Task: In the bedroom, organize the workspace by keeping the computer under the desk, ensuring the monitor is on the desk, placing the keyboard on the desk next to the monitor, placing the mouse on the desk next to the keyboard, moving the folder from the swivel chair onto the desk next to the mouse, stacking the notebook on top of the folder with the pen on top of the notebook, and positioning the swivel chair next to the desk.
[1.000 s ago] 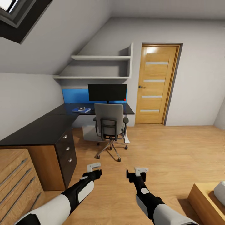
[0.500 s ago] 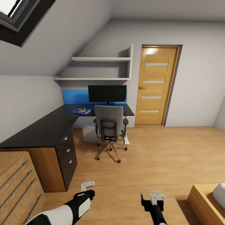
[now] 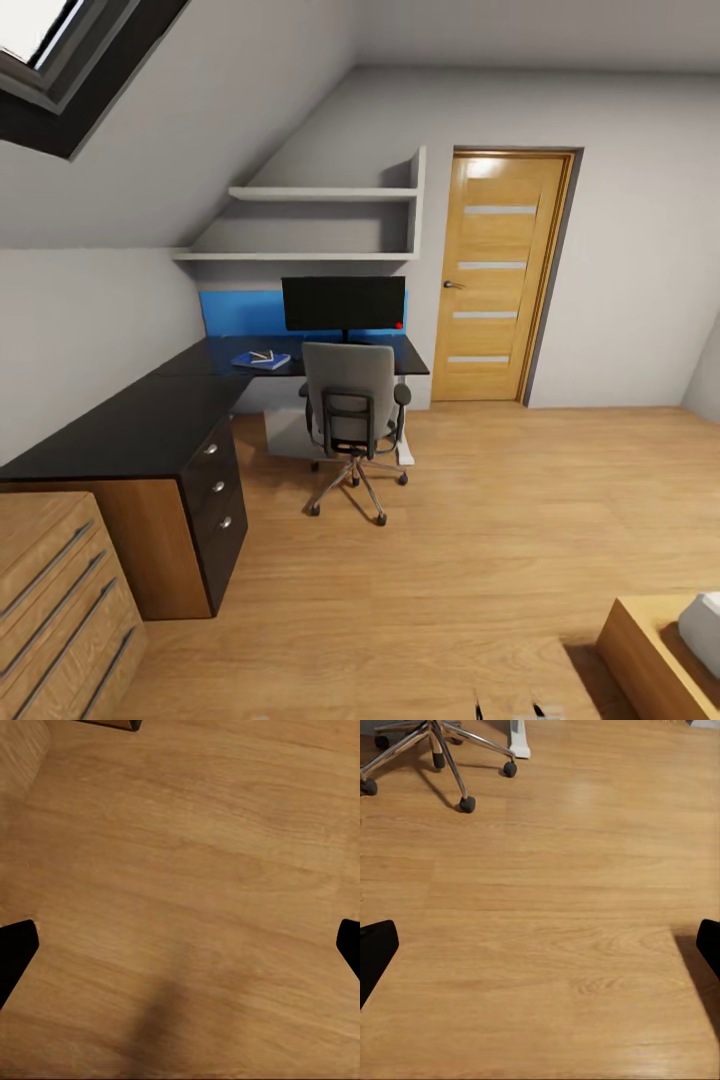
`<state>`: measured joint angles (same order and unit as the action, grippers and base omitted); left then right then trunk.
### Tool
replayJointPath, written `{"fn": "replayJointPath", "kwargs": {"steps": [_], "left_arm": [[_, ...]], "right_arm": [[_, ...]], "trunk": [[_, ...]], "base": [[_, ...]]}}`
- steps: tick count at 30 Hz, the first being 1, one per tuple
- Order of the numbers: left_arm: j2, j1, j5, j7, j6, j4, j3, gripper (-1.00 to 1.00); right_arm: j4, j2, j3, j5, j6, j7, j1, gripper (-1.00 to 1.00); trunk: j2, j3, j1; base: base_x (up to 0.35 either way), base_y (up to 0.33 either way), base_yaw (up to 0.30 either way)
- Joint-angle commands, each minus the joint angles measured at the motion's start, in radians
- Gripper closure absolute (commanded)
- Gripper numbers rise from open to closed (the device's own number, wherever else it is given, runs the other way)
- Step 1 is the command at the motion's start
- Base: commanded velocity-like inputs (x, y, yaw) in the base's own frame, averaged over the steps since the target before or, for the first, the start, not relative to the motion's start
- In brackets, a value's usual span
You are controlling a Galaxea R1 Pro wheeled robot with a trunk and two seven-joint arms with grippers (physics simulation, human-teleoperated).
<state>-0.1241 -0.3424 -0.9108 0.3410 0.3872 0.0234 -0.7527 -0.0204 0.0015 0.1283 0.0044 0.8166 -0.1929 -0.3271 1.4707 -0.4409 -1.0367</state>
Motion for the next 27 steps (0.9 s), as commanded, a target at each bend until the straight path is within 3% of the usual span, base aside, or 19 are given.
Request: {"fn": "replayJointPath", "kwargs": {"steps": [1, 4, 6, 10, 16, 19, 20, 22, 27], "left_arm": [[0.003, 0.038, -0.002, 0.005, 0.054, 0.001, -0.013, -1.00], [0.015, 0.077, 0.010, 0.004, 0.114, 0.001, -0.022, -1.00], [0.038, 0.098, 0.052, 0.005, 0.172, 0.001, -0.030, -1.00], [0.053, 0.109, 0.086, 0.006, 0.264, 0.000, -0.035, -1.00], [0.056, 0.135, 0.094, 0.006, 0.417, 0.000, -0.037, -1.00], [0.056, 0.154, 0.095, 0.005, 0.514, 0.000, -0.037, -1.00], [0.056, 0.175, 0.095, 0.005, 0.616, 0.001, -0.037, -1.00], [0.057, 0.185, 0.095, 0.004, 0.657, 0.000, -0.037, -1.00], [0.055, 0.206, 0.096, 0.004, 0.660, 0.001, -0.038, -1.00]], "right_arm": [[-0.002, 0.000, 0.008, 0.000, 0.034, -0.008, 0.007, -1.00], [-0.002, 0.000, 0.008, 0.000, 0.081, -0.009, 0.020, -1.00], [-0.002, -0.001, 0.008, -0.001, 0.132, -0.009, 0.032, -1.00], [-0.002, -0.002, 0.007, -0.002, 0.179, -0.010, 0.043, -1.00], [-0.002, -0.002, 0.008, -0.003, 0.227, -0.010, 0.055, -1.00], [-0.001, -0.002, 0.008, -0.004, 0.231, -0.010, 0.070, -1.00], [-0.001, -0.002, 0.008, -0.005, 0.231, -0.011, 0.080, -1.00], [-0.001, -0.002, 0.007, -0.005, 0.231, -0.012, 0.085, -1.00], [-0.001, -0.002, 0.007, -0.006, 0.231, -0.014, 0.091, -1.00]], "trunk": [[-0.007, 0.002, 0.004], [-0.028, 0.012, 0.015], [-0.042, 0.018, 0.023], [-0.070, 0.030, 0.038], [-0.112, 0.049, 0.061], [-0.133, 0.059, 0.073], [-0.140, 0.062, 0.077], [-0.154, 0.068, 0.084], [-0.189, 0.084, 0.104]], "base": [[0.000, 0.000, 0.000], [0.000, 0.000, 0.000], [0.000, 0.000, 0.000], [0.000, 0.000, 0.000], [0.000, 0.000, 0.000], [0.000, 0.000, 0.000], [0.000, 0.000, 0.000], [0.000, 0.000, 0.000], [0.000, 0.000, 0.000]]}}
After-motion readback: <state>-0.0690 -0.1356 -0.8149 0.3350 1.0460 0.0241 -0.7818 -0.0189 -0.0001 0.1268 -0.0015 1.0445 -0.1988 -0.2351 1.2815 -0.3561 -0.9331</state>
